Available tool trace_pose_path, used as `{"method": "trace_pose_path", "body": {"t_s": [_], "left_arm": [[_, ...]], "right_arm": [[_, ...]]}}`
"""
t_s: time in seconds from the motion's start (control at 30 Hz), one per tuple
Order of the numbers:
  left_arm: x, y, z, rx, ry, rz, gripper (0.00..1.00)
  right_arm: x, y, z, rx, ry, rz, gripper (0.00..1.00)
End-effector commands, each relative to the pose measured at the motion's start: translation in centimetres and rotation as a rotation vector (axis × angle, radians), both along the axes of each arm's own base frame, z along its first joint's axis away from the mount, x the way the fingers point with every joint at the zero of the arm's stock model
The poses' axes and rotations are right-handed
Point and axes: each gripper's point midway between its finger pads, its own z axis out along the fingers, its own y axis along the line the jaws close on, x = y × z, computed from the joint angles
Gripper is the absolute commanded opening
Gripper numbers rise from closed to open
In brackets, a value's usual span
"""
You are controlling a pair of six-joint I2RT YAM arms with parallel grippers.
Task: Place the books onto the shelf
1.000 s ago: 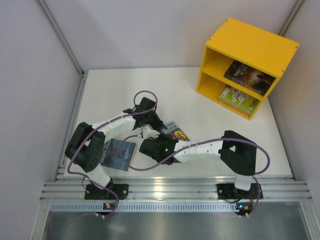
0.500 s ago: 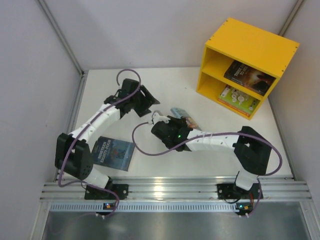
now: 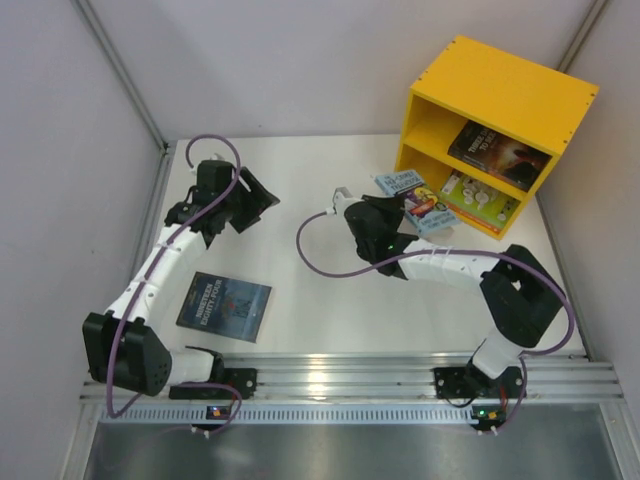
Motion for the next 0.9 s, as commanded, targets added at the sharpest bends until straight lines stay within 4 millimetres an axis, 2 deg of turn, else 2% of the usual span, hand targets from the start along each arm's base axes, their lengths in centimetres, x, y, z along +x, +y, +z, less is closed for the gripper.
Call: {"method": "trace_pose_path", "body": {"t_s": [0.0, 0.1, 0.27, 0.43, 0.53, 0.57, 0.63, 0.67, 0.7, 0.77, 0.8, 0.87], "left_arm": [[-1.1, -0.1, -0.4, 0.035, -0.031, -0.072, 0.72], [-1.6, -0.1, -0.5, 0.044, -0.035, -0.096, 0.72], [-1.9, 0.0, -0.9, 0.057, -0.051, -0.110, 0.72], [-1.9, -0.3, -1.3, 0.053, -0.037, -0.131, 0.72], [-1.9, -0.6, -1.3, 0.041, -0.042, -0.144, 0.72], [-1.9, -0.6, -1.1, 0.039, -0.049, -0.149, 0.72], [-2.0, -0.8, -1.1, 0.031, -0.060, -0.158, 0.72], [-2.1, -0.8, -1.0, 0.027, -0.069, -0.157, 0.72], [-2.2, -0.8, -1.4, 0.025, -0.064, -0.157, 0.72], [-2.3, -0.9, -1.4, 0.020, -0.070, -0.163, 0.72], [-2.4, -0.9, -1.7, 0.019, -0.065, -0.162, 0.72], [-2.5, -1.0, -1.9, 0.013, -0.071, -0.168, 0.72]], "right_arm": [[2.7, -1.6, 4.0, -0.016, -0.144, -0.021, 0.00], [4.1, -3.2, 4.2, -0.030, -0.155, -0.050, 0.00], [5.6, -4.4, 4.4, -0.046, -0.179, -0.074, 0.00], [7.1, -5.5, 3.6, -0.085, -0.174, -0.081, 0.00], [8.1, -6.5, 2.9, -0.108, -0.166, -0.089, 0.00], [8.5, -7.4, 2.7, -0.116, -0.164, -0.101, 0.00], [9.2, -7.8, 1.7, -0.116, -0.154, -0.086, 0.00], [9.4, -8.7, 1.4, -0.126, -0.149, -0.096, 0.00], [9.6, -9.1, 0.2, -0.146, -0.133, -0.099, 0.00], [10.0, -10.4, -0.2, -0.157, -0.145, -0.126, 0.00], [10.1, -10.7, -1.5, -0.173, -0.123, -0.126, 0.00], [10.2, -11.2, -2.2, -0.166, -0.133, -0.132, 0.00]]}}
